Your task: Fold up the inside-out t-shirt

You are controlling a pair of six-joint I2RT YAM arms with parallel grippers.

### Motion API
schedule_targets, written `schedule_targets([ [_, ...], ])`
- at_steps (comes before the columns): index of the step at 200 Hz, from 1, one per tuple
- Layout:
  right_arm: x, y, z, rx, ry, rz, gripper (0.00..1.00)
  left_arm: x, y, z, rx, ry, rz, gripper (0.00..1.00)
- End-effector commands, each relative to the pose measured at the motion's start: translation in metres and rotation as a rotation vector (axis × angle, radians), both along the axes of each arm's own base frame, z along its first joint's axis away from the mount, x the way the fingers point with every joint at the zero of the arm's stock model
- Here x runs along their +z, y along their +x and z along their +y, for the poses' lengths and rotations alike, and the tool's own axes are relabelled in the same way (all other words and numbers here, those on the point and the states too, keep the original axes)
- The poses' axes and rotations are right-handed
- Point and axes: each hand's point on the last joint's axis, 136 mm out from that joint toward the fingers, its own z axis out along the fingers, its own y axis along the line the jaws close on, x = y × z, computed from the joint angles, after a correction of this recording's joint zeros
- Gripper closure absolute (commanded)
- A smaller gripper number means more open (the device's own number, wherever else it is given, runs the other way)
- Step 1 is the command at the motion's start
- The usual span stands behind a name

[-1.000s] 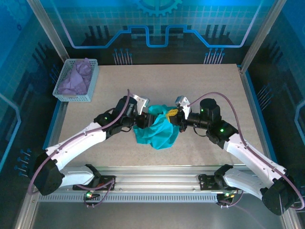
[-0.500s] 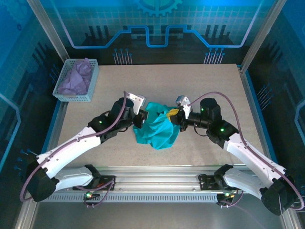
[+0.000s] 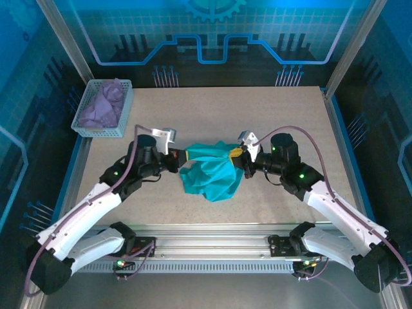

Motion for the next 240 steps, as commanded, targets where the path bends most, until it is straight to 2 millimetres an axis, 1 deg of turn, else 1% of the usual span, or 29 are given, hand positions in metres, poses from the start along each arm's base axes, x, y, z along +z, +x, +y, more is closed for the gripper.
schedule_targets([
  [1, -0.018, -0.013, 0.002, 0.033, -0.071, -0.017, 1.0, -0.002, -0.022, -0.009, -0.067, -0.178, 0.147, 1.0],
  [15, -0.03, -0.019, 0.004, 0.044, -0.099, 0.0, 1.0, -0.014, -0.032, -0.011, -0.09, -0.197, 0.215, 1.0],
  [31, -0.045, -0.028, 0.007, 0.048, -0.129, 0.029, 0.99, -0.037, -0.043, -0.011, -0.094, -0.206, 0.308, 1.0],
  [49, -0.061, -0.037, 0.008, 0.046, -0.145, 0.086, 0.98, -0.064, -0.055, -0.006, -0.077, -0.19, 0.386, 0.98],
  [77, -0.089, -0.052, 0.008, 0.034, -0.152, 0.215, 0.95, -0.094, -0.067, 0.001, -0.043, -0.189, 0.458, 0.96],
  [111, -0.122, -0.073, 0.009, 0.022, -0.183, 0.346, 0.92, -0.128, -0.079, 0.006, -0.006, -0.175, 0.567, 0.84],
  [124, -0.135, -0.08, 0.011, 0.027, -0.205, 0.377, 0.91, -0.134, -0.079, 0.008, 0.01, -0.164, 0.574, 0.8],
  [137, -0.146, -0.087, 0.013, 0.034, -0.222, 0.403, 0.89, -0.134, -0.078, 0.009, 0.013, -0.162, 0.561, 0.69],
  [152, -0.152, -0.089, 0.016, 0.031, -0.233, 0.425, 0.89, -0.137, -0.073, 0.011, 0.031, -0.143, 0.54, 0.62],
  [165, -0.154, -0.087, 0.016, 0.021, -0.24, 0.43, 0.88, -0.136, -0.07, 0.008, 0.019, -0.131, 0.516, 0.57],
  [176, -0.151, -0.085, 0.018, 0.018, -0.237, 0.425, 0.89, -0.132, -0.07, -0.002, -0.037, -0.115, 0.48, 0.53],
  [194, -0.145, -0.083, 0.02, 0.022, -0.23, 0.41, 0.89, -0.133, -0.079, -0.021, -0.14, -0.042, 0.428, 0.45],
  [202, -0.145, -0.082, 0.02, 0.022, -0.232, 0.408, 0.89, -0.135, -0.081, -0.027, -0.173, -0.009, 0.414, 0.43],
  [219, -0.143, -0.081, 0.021, 0.027, -0.238, 0.402, 0.89, -0.139, -0.078, -0.033, -0.193, 0.03, 0.393, 0.41],
  [240, -0.145, -0.082, 0.021, 0.035, -0.249, 0.406, 0.89, -0.138, -0.064, -0.032, -0.167, 0.064, 0.338, 0.39],
])
